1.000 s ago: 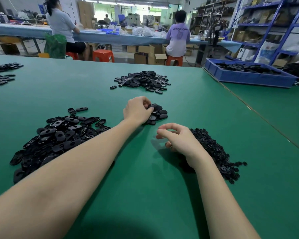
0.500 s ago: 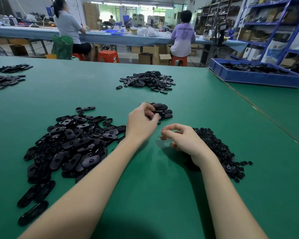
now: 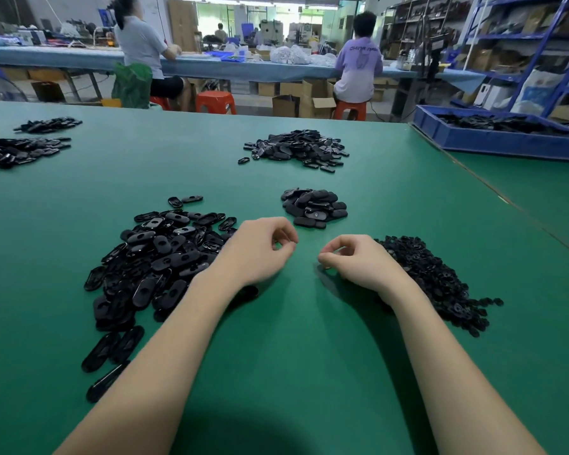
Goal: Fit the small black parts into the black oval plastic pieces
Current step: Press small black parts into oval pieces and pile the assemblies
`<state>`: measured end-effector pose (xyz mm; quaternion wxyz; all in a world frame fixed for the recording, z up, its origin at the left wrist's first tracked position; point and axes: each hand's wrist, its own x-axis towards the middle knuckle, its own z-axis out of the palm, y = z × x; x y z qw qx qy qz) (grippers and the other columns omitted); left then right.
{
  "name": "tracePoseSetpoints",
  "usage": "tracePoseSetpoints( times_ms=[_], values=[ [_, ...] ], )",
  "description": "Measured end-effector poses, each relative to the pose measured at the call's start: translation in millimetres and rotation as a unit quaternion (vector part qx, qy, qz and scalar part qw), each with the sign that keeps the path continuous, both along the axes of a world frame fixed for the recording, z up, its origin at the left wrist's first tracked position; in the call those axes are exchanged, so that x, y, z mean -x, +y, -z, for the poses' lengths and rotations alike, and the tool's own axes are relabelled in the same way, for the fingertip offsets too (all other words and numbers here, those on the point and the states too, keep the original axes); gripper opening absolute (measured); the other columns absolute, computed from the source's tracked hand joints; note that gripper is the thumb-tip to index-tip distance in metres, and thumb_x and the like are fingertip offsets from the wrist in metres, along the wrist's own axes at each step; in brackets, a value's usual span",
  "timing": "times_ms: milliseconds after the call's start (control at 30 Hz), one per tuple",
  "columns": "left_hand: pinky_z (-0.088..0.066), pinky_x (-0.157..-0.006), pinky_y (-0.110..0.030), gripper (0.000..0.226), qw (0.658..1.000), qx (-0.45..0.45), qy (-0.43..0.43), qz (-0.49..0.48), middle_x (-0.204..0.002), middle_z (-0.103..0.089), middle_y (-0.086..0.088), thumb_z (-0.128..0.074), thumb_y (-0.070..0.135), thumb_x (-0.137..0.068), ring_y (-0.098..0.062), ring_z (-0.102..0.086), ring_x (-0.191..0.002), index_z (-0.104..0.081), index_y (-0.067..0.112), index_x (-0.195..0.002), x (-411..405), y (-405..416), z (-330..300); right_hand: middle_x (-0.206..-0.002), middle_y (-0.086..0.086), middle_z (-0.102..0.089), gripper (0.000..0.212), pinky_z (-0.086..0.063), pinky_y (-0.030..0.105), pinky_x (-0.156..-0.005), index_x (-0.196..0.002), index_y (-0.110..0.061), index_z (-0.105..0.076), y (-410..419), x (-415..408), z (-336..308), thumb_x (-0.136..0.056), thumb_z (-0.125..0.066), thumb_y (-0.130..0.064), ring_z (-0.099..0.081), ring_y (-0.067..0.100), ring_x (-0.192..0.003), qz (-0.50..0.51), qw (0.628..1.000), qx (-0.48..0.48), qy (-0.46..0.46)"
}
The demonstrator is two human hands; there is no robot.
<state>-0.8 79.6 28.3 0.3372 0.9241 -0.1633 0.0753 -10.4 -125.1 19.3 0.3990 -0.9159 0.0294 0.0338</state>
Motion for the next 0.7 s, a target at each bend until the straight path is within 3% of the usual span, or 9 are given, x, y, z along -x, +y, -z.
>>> tracePoseSetpoints(
  times_ms=[133,233,400,600,700],
  values=[
    [-0.042,-0.068,-0.017,0.012,0.999,-0.025,0.015,-0.029,-0.078,-0.066,0.018,-0.063,0.023,-0.087,0.007,-0.056,-0.065,-0.068,0.034,-0.087,-6,21,-1,-0.088,-0.014,-0.073,0.009,-0.054,0.035,-0.088,-0.087,-0.030,-0.073,-1,-2,2,-0.086,-0.072,-0.039,-0.063,0.010,-0.078,-0.003,1.000,0.006,-0.002],
    [-0.045,-0.071,-0.021,0.021,0.998,-0.037,0.031,-0.046,-0.082,-0.067,0.017,-0.059,0.017,-0.088,0.002,-0.058,-0.071,-0.067,0.036,-0.085,-7,33,-3,-0.085,-0.015,-0.072,0.009,-0.051,0.032,-0.081,-0.086,-0.032,-0.072,-1,-3,2,-0.086,-0.072,-0.040,-0.063,0.009,-0.079,-0.002,1.000,0.020,-0.004],
    [-0.051,-0.095,-0.038,0.037,0.992,-0.054,0.040,-0.108,-0.094,-0.071,0.009,-0.046,0.005,-0.082,-0.020,-0.059,-0.100,-0.063,0.038,-0.079,-9,55,-14,-0.088,-0.023,-0.067,0.009,-0.045,0.030,-0.075,-0.087,-0.036,-0.069,12,-5,4,-0.084,-0.067,-0.044,-0.063,0.013,-0.092,0.020,0.991,0.128,-0.024],
    [-0.046,-0.104,-0.043,0.007,0.981,-0.132,0.083,-0.119,-0.105,-0.072,0.011,-0.068,0.035,-0.087,-0.020,-0.061,-0.110,-0.072,0.039,-0.091,-7,61,-18,-0.088,-0.025,-0.066,0.009,-0.043,0.030,-0.073,-0.086,-0.037,-0.067,13,-6,6,-0.085,-0.066,-0.046,-0.062,0.014,-0.092,0.021,0.989,0.145,-0.029],
    [-0.044,-0.106,-0.044,0.014,0.978,-0.141,0.081,-0.133,-0.107,-0.071,0.013,-0.074,0.041,-0.085,-0.017,-0.060,-0.110,-0.074,0.038,-0.098,-6,60,-18,-0.086,-0.025,-0.065,0.008,-0.042,0.029,-0.071,-0.084,-0.038,-0.066,12,-6,7,-0.085,-0.067,-0.046,-0.062,0.013,-0.092,0.021,0.990,0.138,-0.034]
  ],
)
